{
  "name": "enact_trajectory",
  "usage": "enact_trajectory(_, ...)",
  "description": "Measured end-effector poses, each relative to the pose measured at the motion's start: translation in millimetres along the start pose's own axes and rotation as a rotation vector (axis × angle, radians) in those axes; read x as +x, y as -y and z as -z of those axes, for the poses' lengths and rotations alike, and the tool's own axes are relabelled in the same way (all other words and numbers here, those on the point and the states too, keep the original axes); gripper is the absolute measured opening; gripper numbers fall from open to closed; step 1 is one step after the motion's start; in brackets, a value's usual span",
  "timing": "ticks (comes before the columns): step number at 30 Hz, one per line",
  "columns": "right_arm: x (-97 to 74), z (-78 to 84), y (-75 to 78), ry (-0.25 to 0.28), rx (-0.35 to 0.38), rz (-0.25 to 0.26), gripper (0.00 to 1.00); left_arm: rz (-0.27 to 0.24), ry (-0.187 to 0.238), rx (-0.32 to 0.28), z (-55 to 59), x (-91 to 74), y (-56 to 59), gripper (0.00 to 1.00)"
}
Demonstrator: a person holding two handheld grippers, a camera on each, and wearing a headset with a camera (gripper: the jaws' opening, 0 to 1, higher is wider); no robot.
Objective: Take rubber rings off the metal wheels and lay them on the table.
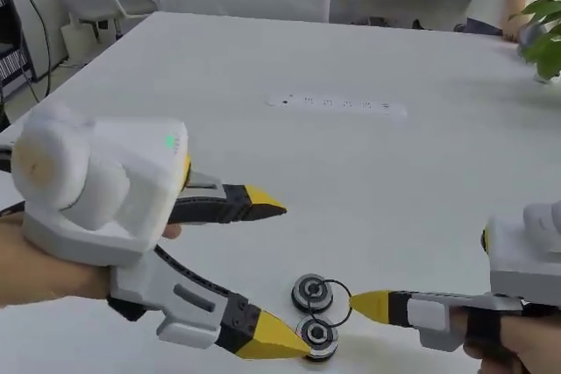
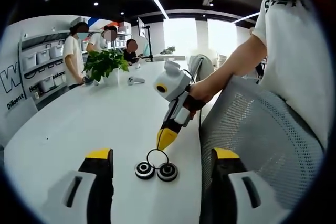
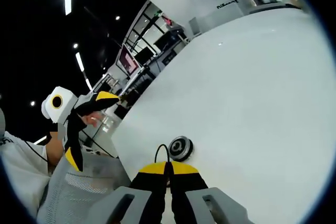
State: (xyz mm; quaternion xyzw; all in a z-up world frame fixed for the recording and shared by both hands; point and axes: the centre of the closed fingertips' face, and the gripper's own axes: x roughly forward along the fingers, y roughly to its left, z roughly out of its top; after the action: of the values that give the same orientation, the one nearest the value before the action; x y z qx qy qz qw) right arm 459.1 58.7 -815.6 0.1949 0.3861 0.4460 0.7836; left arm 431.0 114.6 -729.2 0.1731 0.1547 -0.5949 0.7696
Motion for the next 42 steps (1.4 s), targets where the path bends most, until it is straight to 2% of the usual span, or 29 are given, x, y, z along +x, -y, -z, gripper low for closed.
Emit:
enact_trajectory(6, 0.1, 0.2, -0.7, 0.001, 0.000, -0.001, 0.00, -0.059, -0.005, 0.000, 1.7, -23.2, -8.0, 0.77)
enact_trajectory(10, 0.2, 1.6, -0.8, -0.004, 0.000, -0.001, 0.00, -0.105, 0.006, -0.025, 4.4, -40.6, -13.3, 0.77)
enact_trajectory(15, 0.0, 2.0, -2.5, -0.003, 0.001, 0.000, 0.00, -0.148, -0.008, -0.041, 14.1, -56.2, -13.8, 0.78)
enact_trajectory(18, -0.2, 2.3, -2.3, -0.004, 0.001, 0.001, 0.00, -0.173, 0.000, -0.068, 18.8, -64.5, -12.6, 0.79)
enact_trajectory(31, -2.0, 1.2, -2.1, 0.005, 0.001, 0.004, 0.00, -0.251, 0.020, -0.155, 40.6, -80.2, -9.4, 0.80)
enact_trajectory(34, -3.0, -0.5, -2.3, 0.015, 0.004, 0.005, 0.00, -0.250, 0.009, -0.174, 49.1, -78.9, -6.0, 0.80)
enact_trajectory(39, -4.6, -4.5, -1.1, 0.029, 0.005, 0.008, 0.00, -0.248, 0.026, -0.206, 53.2, -76.7, -3.2, 0.80)
enact_trajectory(42, -5.5, -6.1, -0.7, 0.036, 0.005, 0.011, 0.00, -0.247, 0.013, -0.208, 57.7, -75.9, -1.6, 0.80)
